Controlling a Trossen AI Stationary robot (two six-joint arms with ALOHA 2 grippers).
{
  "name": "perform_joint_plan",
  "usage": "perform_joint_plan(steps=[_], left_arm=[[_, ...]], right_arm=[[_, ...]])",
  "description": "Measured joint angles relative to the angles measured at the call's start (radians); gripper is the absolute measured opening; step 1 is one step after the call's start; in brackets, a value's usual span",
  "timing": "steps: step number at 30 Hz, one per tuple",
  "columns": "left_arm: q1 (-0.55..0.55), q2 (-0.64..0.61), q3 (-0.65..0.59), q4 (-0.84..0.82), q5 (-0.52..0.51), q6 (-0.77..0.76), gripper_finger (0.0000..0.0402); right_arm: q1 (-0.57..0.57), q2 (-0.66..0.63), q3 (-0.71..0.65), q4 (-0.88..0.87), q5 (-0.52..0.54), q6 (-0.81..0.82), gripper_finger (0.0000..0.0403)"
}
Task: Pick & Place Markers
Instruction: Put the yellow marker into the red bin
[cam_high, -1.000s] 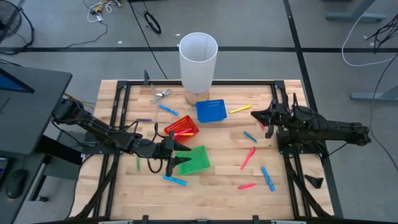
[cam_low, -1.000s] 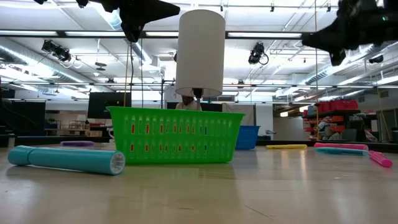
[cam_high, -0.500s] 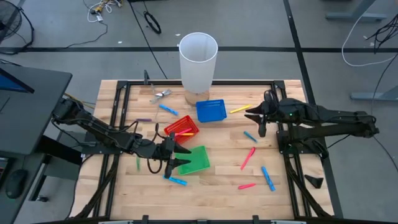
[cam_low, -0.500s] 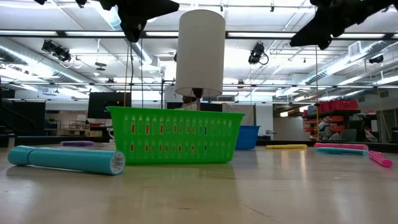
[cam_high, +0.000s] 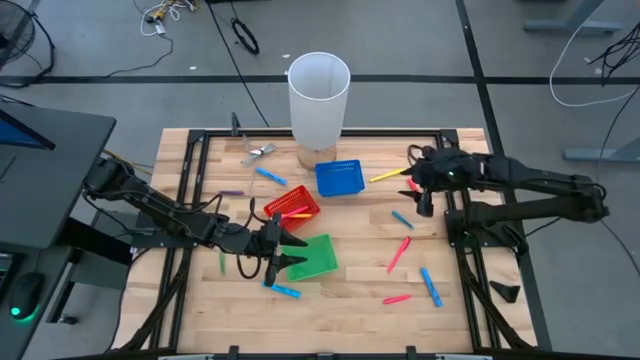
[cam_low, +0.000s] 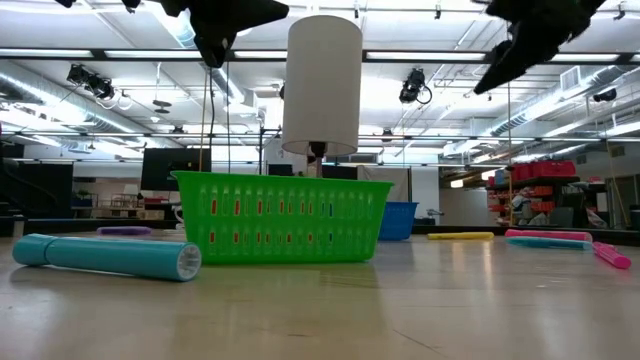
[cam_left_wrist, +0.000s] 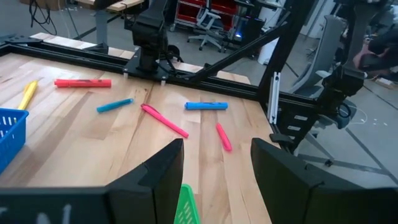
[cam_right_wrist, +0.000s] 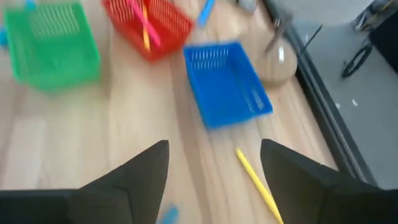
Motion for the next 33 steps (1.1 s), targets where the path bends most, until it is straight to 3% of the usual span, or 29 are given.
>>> perform_joint_plan(steps=[13, 23, 33], left_arm=[[0.000, 0.000, 0.000, 0.000, 0.000, 0.001, 0.0193], [0.000, 0.000, 0.000, 0.000, 0.000, 0.002, 0.0193], [0.000, 0.000, 0.000, -0.001, 0.000, 0.004, 0.0193]], right_arm=[[-0.266, 0.262, 0.120, -0.168, -0.140, -0.376, 0.0255], [-0.421, 0.488, 0.257, -0.242, -0.141, -0.663, 0.0253], [-0.510, 0.703, 0.446, -0.310, -0.138, -0.828, 0.0254]])
